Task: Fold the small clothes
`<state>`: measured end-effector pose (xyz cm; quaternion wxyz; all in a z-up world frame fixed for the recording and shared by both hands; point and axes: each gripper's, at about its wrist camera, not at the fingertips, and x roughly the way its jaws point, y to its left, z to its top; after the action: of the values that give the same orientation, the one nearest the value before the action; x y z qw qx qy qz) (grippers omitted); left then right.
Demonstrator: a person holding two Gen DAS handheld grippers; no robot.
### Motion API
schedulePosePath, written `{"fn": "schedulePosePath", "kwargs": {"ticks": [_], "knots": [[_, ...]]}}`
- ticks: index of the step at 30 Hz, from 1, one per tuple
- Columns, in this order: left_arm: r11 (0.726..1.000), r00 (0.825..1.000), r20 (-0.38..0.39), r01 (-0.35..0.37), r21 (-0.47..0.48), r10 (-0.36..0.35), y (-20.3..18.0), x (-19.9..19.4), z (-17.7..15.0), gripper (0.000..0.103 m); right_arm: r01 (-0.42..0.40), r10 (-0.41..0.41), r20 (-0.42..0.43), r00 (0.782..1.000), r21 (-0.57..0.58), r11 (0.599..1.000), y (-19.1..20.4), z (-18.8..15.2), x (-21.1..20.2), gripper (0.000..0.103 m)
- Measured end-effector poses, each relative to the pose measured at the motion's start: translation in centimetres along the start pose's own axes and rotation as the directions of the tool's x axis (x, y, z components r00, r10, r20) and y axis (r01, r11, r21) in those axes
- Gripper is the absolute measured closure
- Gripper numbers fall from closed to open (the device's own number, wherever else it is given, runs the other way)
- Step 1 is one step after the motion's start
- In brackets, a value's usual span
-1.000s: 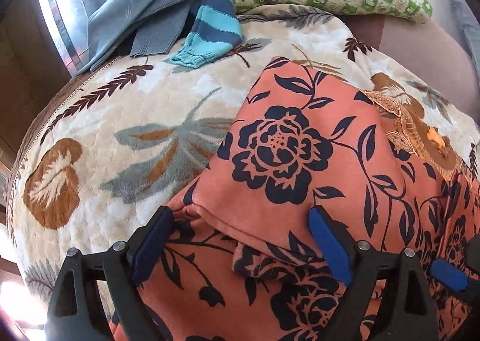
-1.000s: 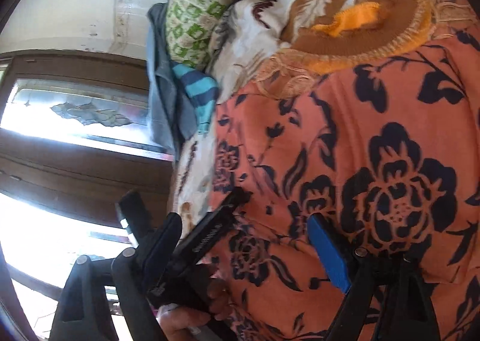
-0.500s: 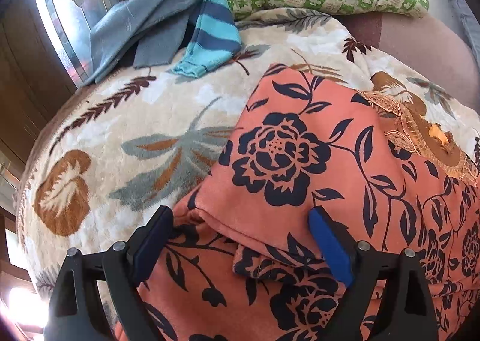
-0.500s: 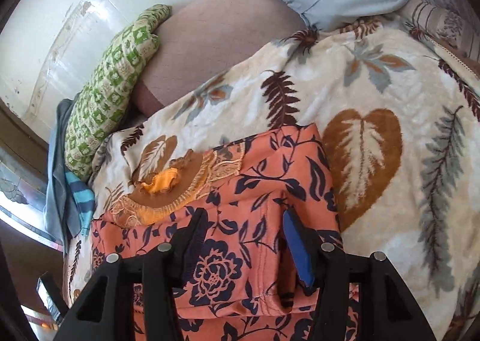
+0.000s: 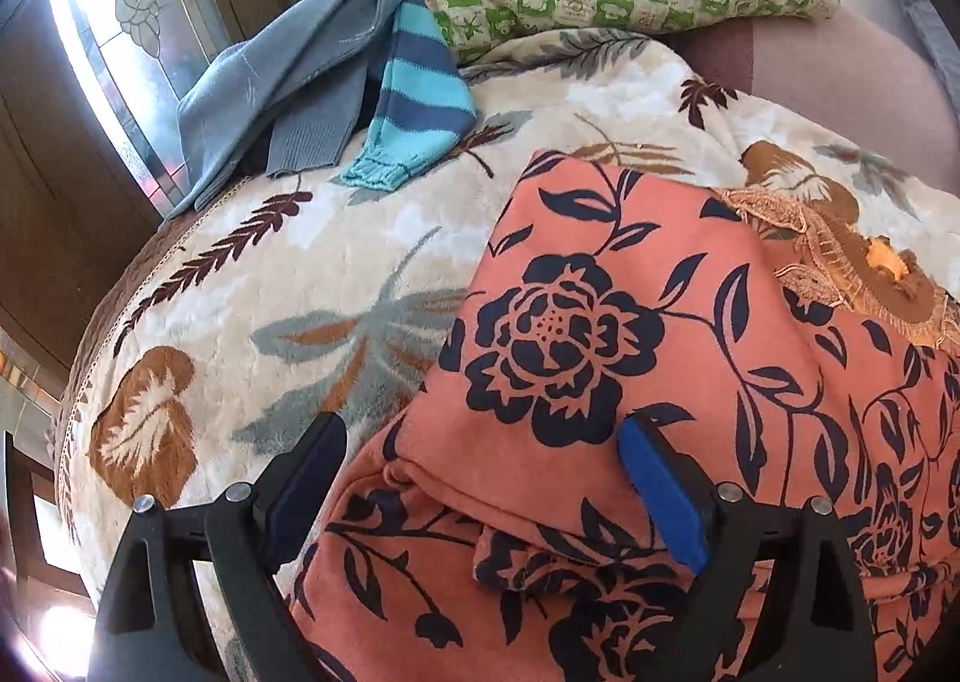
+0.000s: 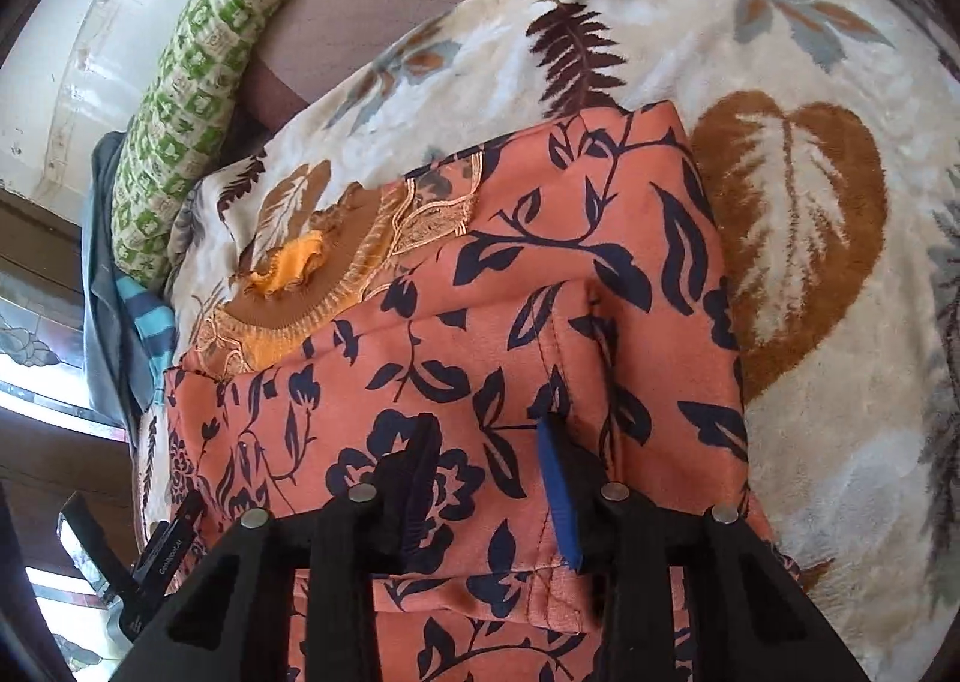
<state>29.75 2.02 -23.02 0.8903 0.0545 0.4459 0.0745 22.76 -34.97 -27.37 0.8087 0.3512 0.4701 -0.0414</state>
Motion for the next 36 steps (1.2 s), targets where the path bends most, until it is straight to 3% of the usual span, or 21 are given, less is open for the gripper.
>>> {"fn": "schedulePosePath", "kwargs": {"ticks": [2,5,7,10,13,15,17,20,23,26,31,33,36], "knots": [[0.999,0.999,0.027,0.031,-0.007,-0.031,-0.2,-0.8,0.0,0.01,-0.036,0.035,-0.021,0.999,-0.046,0.998,1.2,-0.2,-0.2,0.065],[0.995,0.993,0.065,0.093,0.035,-0.095,-1.1,-1.8,0.0,0.01,-0.168,0.157,-0.115,0.981,-0.093,0.981,3.4,-1.4,0.2,0.064],[0.992,0.993,0.069,0.09,0.091,-0.097,-2.3,-1.8,-0.2,0.01,-0.18,0.152,-0.162,0.975,-0.174,0.968,5.3,-2.7,0.9,0.064],[0.983,0.998,-0.007,0.066,0.17,-0.066,-3.8,-0.2,-0.8,0.01,-0.121,0.058,-0.262,0.963,-0.233,0.965,5.5,-4.4,3.6,0.066],[0.984,0.998,0.001,0.063,0.166,-0.064,-3.6,-0.3,-0.8,0.009,-0.15,0.09,-0.281,0.956,-0.201,0.968,4.7,-3.9,3.0,0.068],[0.987,0.997,0.018,0.07,0.144,-0.073,-3.1,-0.6,-0.6,0.01,-0.139,0.088,-0.255,0.963,-0.192,0.971,4.2,-3.1,2.0,0.068],[0.989,0.994,0.04,0.094,0.111,-0.099,-2.8,-0.9,-0.3,0.01,-0.111,0.081,-0.178,0.981,-0.169,0.979,3.3,-1.5,0.8,0.065],[0.985,0.985,0.075,0.151,0.081,-0.157,-2.8,-1.6,0.3,0.01,-0.155,0.149,-0.089,0.985,-0.069,0.985,1.7,1.2,-0.1,0.065],[0.986,0.989,0.045,0.136,0.1,-0.14,-4.0,-0.8,0.5,0.01,-0.121,0.121,-0.012,0.993,-0.057,0.991,0.9,3.1,0.0,0.065],[0.986,0.995,-0.016,0.1,0.136,-0.098,-4.9,0.8,0.1,0.009,-0.08,0.079,-0.058,0.995,-0.016,0.997,-0.8,4.0,1.7,0.066],[0.985,0.993,-0.025,0.119,0.128,-0.117,-4.6,0.7,0.2,0.009,-0.124,0.123,-0.036,0.992,-0.022,0.992,-1.0,4.0,0.1,0.066],[0.985,0.993,-0.034,0.118,0.127,-0.115,-4.6,1.0,-0.1,0.002,-0.144,0.143,-0.028,0.989,-0.041,0.989,-0.4,3.1,-0.5,0.066],[0.983,0.984,-0.057,0.171,0.066,-0.168,-3.7,1.7,-0.3,0.0,-0.091,0.086,-0.113,0.99,-0.044,0.995,-0.2,1.1,1.1,0.065]]}}
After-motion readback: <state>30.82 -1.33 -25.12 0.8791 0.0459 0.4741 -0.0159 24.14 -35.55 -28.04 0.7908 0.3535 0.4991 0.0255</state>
